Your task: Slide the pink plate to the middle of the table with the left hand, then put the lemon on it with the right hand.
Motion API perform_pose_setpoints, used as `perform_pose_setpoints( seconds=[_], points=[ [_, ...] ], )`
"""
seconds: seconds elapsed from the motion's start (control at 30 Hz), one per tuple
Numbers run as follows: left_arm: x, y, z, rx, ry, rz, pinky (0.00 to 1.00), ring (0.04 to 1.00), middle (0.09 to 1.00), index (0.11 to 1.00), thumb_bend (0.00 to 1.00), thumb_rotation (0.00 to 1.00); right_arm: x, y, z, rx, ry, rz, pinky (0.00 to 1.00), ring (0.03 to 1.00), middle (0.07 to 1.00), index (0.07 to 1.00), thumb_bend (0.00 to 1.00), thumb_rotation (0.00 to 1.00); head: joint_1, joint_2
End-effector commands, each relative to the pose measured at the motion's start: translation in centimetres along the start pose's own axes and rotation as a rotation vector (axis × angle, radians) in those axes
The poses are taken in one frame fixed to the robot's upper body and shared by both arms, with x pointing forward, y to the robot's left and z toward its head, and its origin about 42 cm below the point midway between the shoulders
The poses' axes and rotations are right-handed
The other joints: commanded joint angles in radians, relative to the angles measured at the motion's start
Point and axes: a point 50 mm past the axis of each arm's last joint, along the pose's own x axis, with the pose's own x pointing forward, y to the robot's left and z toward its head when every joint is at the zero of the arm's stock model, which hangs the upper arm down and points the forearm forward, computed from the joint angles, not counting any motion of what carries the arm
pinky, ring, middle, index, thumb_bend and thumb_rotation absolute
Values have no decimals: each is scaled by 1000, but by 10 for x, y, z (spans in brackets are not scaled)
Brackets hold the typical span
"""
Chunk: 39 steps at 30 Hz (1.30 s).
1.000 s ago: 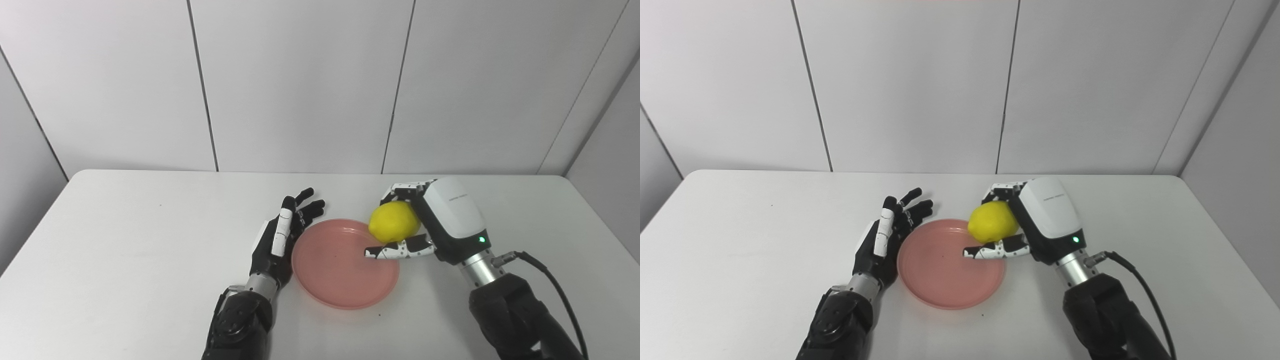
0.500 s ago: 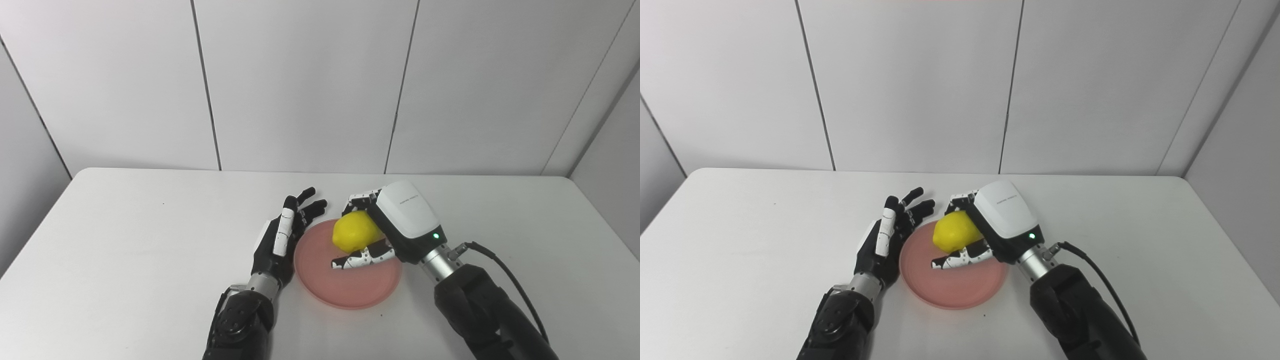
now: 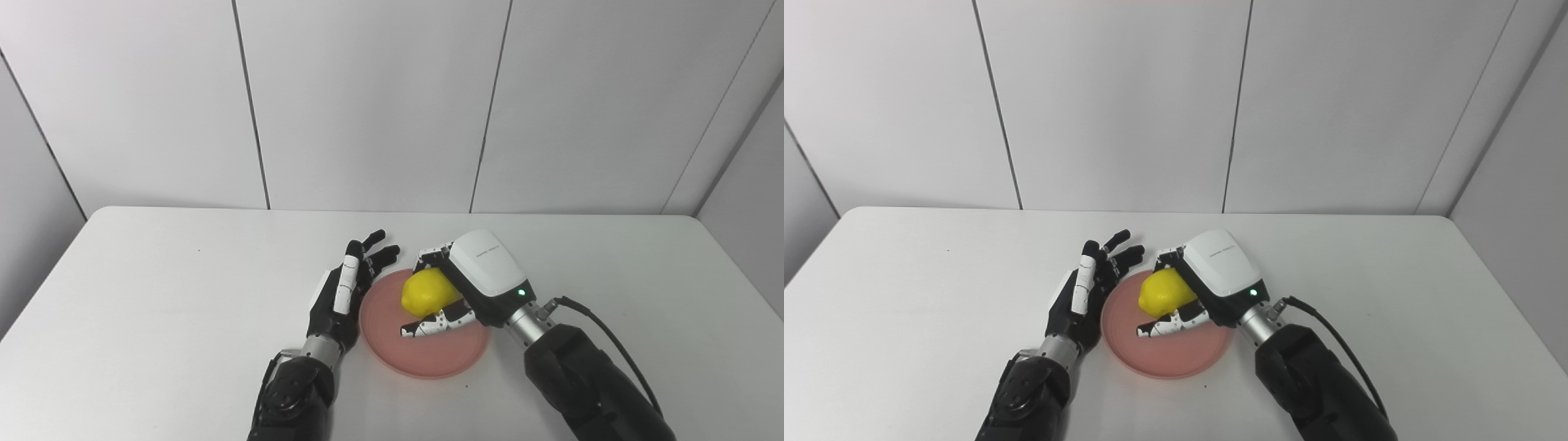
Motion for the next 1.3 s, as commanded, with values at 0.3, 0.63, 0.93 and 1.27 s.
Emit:
perform_pose_setpoints(
  seconds=[0.3, 0.63, 0.93, 1.27],
  points=[
    [-19, 13, -36, -16, 151, 60, 1000, 864, 799, 856, 902, 944, 23, -11, -6, 11, -35, 19, 196, 259, 335, 420, 599, 540, -4, -1],
    [-18, 14, -37, -17, 158, 58, 1000, 867, 795, 861, 895, 948, 31, -15, -9, -109, -109, 116, 184, 251, 329, 447, 627, 523, 4, -2],
    [-17, 16, -38, -5, 166, 61, 1000, 868, 794, 861, 895, 948, 42, -15, -5, -149, -139, 176, 175, 240, 321, 428, 626, 532, 0, -3],
    [-16, 14, -38, -9, 168, 59, 1000, 876, 795, 859, 888, 946, 49, -17, -5, -242, -163, 225, 153, 212, 292, 373, 663, 556, 2, -2]
  ],
)
